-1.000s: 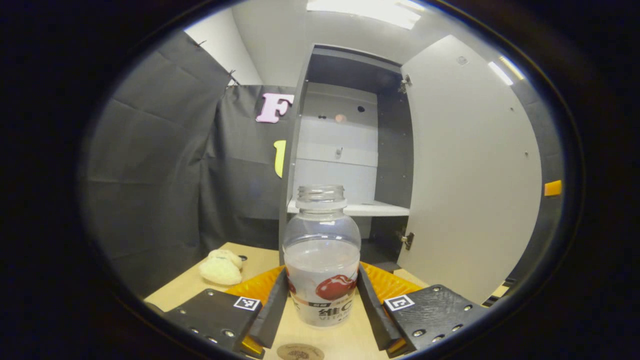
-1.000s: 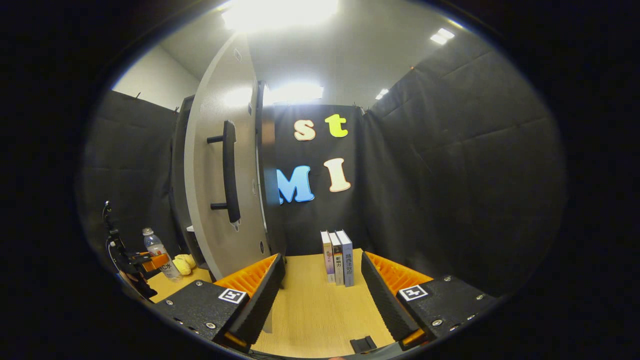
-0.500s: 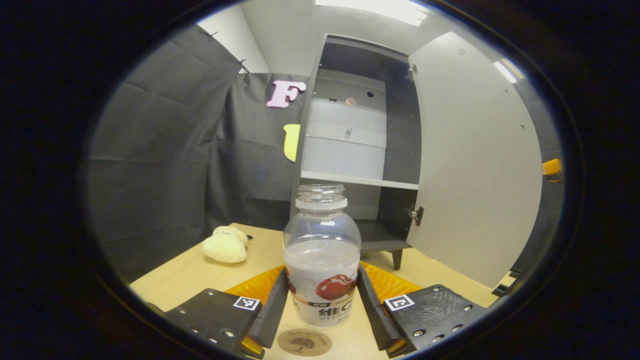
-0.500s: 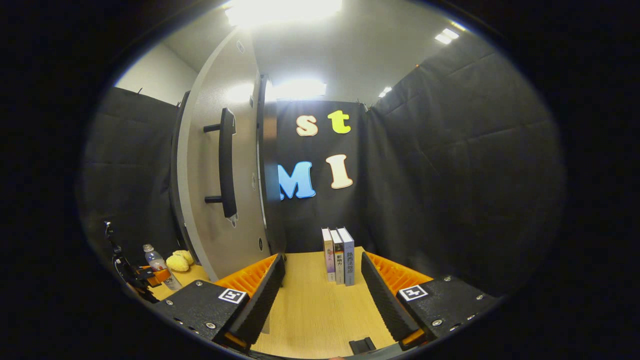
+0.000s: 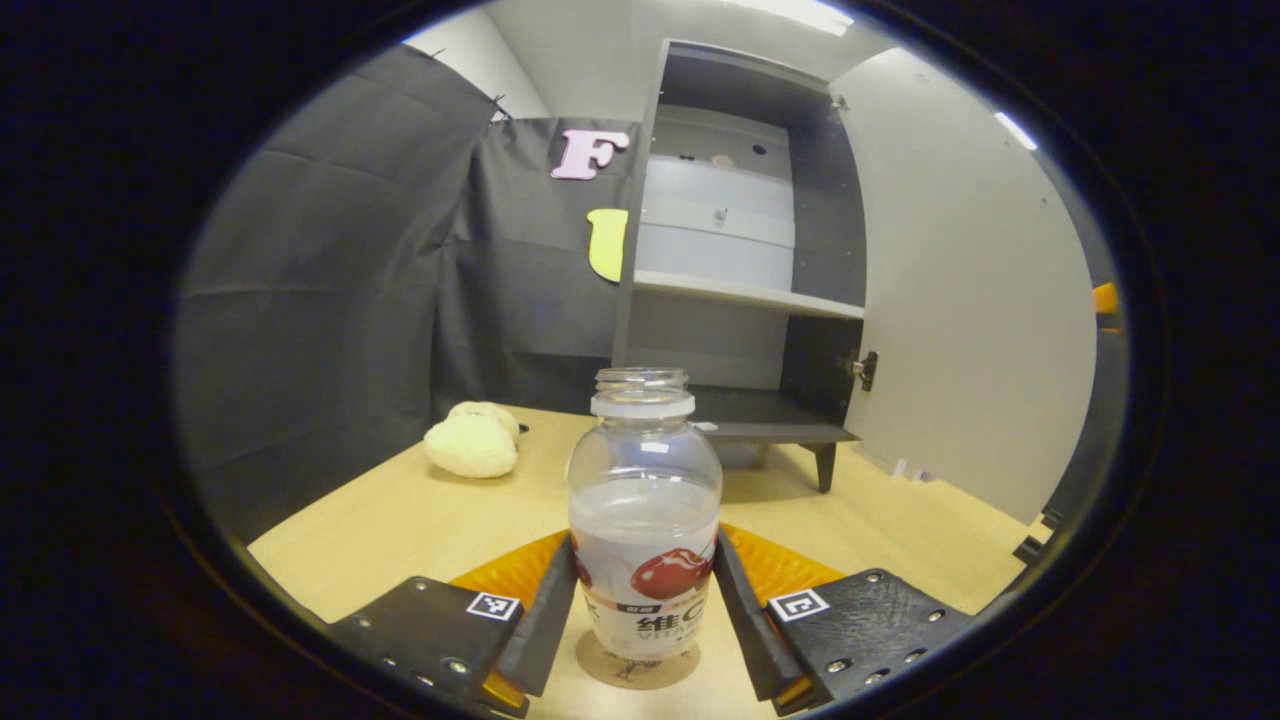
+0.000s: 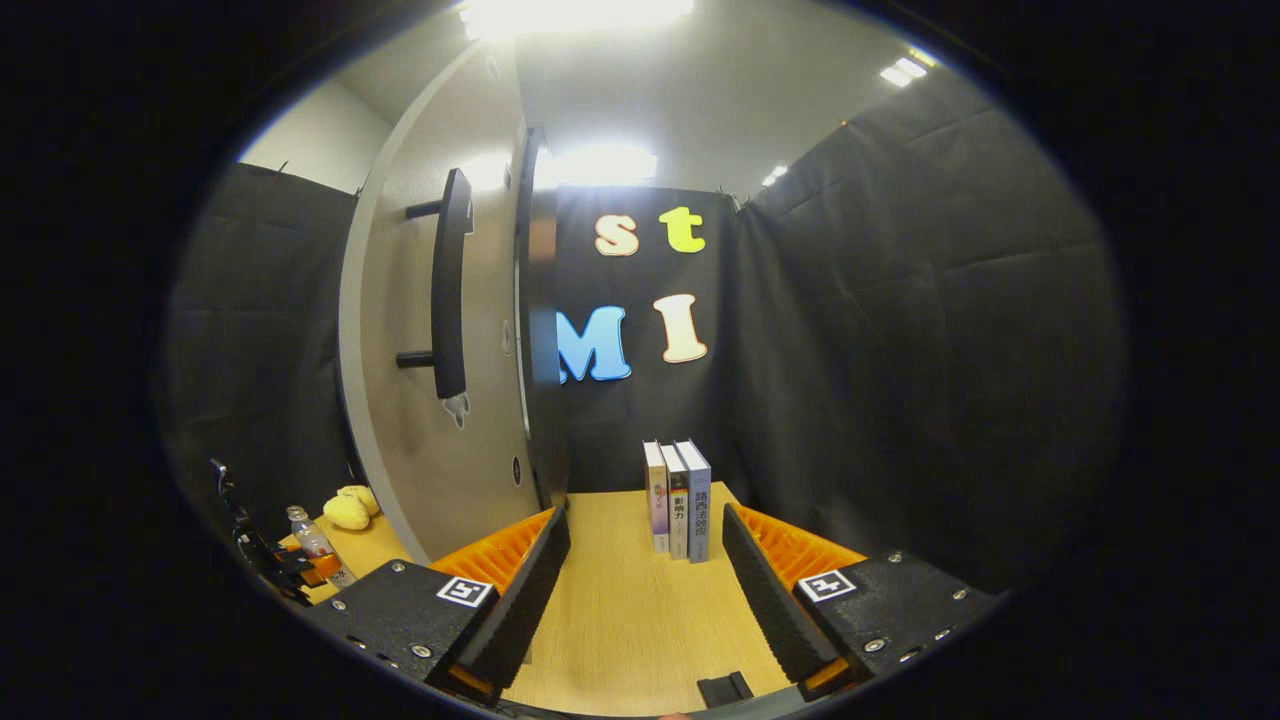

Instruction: Open the cabinet door with the right hand, grasp the bottle in the cabinet with the left hand and place it on the coaster, then close the cabinet door with the right hand.

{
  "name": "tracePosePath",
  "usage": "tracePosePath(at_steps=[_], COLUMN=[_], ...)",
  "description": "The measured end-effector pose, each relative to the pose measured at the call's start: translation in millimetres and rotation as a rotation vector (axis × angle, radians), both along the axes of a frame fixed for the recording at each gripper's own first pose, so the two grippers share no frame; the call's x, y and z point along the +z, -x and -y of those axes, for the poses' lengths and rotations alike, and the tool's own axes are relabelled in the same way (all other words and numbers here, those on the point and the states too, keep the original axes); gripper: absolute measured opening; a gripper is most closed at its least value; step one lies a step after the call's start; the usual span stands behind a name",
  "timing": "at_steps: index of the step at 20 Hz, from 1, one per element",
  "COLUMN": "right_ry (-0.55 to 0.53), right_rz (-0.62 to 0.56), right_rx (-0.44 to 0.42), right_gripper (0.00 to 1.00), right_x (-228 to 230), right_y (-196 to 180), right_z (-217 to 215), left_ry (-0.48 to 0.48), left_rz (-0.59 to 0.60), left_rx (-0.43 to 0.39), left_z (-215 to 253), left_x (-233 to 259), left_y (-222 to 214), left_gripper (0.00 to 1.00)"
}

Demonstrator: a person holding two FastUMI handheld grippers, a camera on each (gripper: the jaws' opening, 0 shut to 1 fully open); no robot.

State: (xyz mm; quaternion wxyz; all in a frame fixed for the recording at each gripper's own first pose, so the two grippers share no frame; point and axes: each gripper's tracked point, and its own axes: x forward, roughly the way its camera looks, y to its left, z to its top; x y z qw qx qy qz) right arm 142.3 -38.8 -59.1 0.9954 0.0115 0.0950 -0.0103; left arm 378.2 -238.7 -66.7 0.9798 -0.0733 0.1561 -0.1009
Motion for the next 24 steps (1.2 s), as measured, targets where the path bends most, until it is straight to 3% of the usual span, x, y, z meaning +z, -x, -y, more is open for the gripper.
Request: tracePosePath(at_steps=[14,18,24], right_ry=[0.028,0.019,-0.004], right_rz=[-0.021,-0.011,0.009], right_rx=[0.028,0.049,0.07], right_gripper=[0.95,0.95,0.95], right_x=[-10,-7,0], right_y=[-4,-7,-12], right_z=[-10,-16,-20], left_ry=[-0.034,-0.076,-0.074], left_rz=[-0.048,-0.062,-0.021], left_rx=[0.049,0.063,0.039], left_z=[-8,-16,-12], left_x=[-16,-15,-1], left_y=[8,10,6], left_gripper=[0.77,0.84,0.82])
